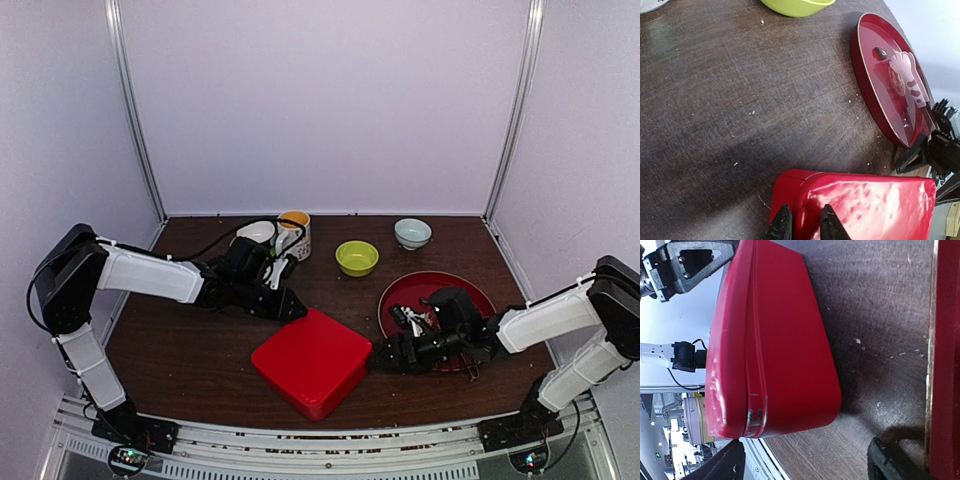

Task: Pack the chocolate
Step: Press the box lid onto the packing box.

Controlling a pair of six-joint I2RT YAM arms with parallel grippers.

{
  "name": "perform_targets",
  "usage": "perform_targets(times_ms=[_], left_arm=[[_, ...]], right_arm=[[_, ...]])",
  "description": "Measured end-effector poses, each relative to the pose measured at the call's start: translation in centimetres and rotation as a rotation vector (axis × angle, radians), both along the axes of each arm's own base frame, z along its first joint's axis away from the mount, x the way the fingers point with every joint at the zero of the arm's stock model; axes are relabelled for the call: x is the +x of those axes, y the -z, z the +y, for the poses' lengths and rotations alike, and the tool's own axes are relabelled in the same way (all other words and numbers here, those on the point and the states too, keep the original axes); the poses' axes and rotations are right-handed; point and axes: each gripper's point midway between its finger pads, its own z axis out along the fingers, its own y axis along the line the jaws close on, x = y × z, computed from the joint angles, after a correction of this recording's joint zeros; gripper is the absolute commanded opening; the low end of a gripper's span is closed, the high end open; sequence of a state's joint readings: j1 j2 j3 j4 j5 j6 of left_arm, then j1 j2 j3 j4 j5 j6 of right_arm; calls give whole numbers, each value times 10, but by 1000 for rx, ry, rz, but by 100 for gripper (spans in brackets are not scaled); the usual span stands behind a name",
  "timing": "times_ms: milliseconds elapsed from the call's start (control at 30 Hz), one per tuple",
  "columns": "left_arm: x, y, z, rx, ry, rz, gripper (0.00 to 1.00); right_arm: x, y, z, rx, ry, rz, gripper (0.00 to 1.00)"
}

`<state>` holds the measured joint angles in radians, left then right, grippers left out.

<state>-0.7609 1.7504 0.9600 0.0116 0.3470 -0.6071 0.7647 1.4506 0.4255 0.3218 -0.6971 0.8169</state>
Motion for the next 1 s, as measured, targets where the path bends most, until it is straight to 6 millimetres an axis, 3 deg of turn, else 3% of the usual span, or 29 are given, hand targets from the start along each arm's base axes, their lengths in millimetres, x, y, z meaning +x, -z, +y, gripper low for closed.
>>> perform_targets(times_ms=[233, 367, 667, 1000], left_arm=[[-6, 1, -3, 5, 22, 6, 21], [-6, 1, -3, 5, 23, 6, 21], [-6, 1, -3, 5, 22, 5, 21], [-6, 1, -4, 16, 14, -7, 21]], right_arm=[[17, -29, 6, 96, 49, -52, 86], [22, -35, 10, 130, 69, -46, 79], [19, -15, 9, 92, 74, 12, 66], [15, -10, 14, 150, 61, 50, 40]])
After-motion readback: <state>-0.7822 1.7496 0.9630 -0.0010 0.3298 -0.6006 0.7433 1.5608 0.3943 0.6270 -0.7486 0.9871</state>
